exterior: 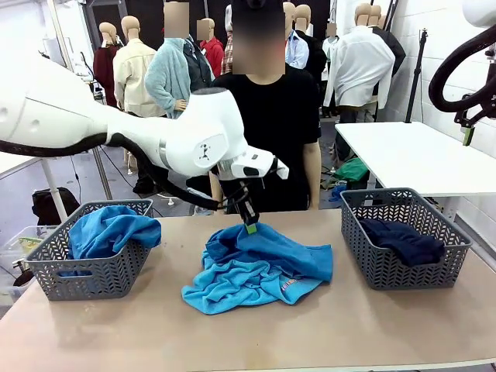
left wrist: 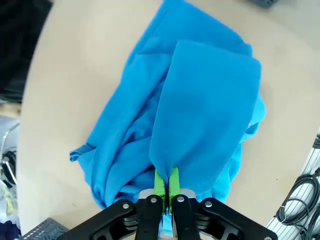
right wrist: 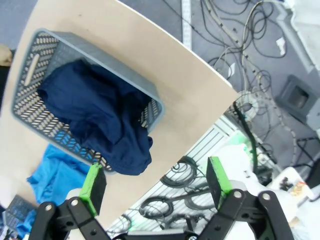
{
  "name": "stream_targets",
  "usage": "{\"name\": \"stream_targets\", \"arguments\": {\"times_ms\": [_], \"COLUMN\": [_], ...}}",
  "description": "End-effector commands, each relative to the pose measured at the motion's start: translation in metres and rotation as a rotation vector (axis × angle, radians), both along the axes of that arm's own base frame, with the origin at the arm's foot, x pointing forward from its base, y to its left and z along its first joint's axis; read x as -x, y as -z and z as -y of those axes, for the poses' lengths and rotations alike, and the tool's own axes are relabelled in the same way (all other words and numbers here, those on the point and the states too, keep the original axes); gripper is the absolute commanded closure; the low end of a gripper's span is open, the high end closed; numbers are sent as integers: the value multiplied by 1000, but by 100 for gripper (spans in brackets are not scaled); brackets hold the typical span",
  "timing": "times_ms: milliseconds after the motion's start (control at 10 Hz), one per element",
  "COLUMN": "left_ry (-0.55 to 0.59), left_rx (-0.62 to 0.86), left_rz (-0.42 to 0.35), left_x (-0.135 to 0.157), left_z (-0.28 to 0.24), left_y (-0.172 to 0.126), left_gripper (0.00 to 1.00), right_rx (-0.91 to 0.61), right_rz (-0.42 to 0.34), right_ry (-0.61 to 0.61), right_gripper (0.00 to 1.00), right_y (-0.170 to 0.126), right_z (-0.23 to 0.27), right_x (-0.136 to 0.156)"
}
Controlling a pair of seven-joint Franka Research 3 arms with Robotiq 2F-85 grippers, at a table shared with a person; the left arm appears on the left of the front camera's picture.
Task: Sort the tops and bottoms.
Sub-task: Lift clothes from the center of the table with your left hand.
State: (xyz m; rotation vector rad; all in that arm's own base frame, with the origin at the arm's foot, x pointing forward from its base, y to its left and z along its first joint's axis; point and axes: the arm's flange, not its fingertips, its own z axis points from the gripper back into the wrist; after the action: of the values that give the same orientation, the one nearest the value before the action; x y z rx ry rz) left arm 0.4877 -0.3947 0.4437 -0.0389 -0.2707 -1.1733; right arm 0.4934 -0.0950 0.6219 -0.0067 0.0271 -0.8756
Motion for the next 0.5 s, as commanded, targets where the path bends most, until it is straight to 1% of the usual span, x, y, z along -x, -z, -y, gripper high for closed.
{"name": "stream_targets", "arguments": {"times_ms": [0, 100, 200, 300, 400], "left_ry": [40, 44, 54, 61, 39], "left_rx": [20, 29, 18, 1, 15], "left_rz": [118, 194, 289, 369, 433], "left_x": [11, 18, 30, 40, 44], "left_z": [4, 11, 17, 25, 33], "left_y": [-41, -64, -93, -128, -160], "left_gripper": [100, 100, 100, 100, 100], "right_rx": [15, 15, 15, 15, 15], "right_rz": [-9, -9, -9, -9, -9], "right_ry": [-3, -3, -3, -3, -3], "right_gripper": [0, 0, 0, 0, 0], "right_y": [-1, -1, -1, -1, -1], "right_z": [0, 0, 0, 0, 0], "right_x": [1, 1, 1, 1, 1]}}
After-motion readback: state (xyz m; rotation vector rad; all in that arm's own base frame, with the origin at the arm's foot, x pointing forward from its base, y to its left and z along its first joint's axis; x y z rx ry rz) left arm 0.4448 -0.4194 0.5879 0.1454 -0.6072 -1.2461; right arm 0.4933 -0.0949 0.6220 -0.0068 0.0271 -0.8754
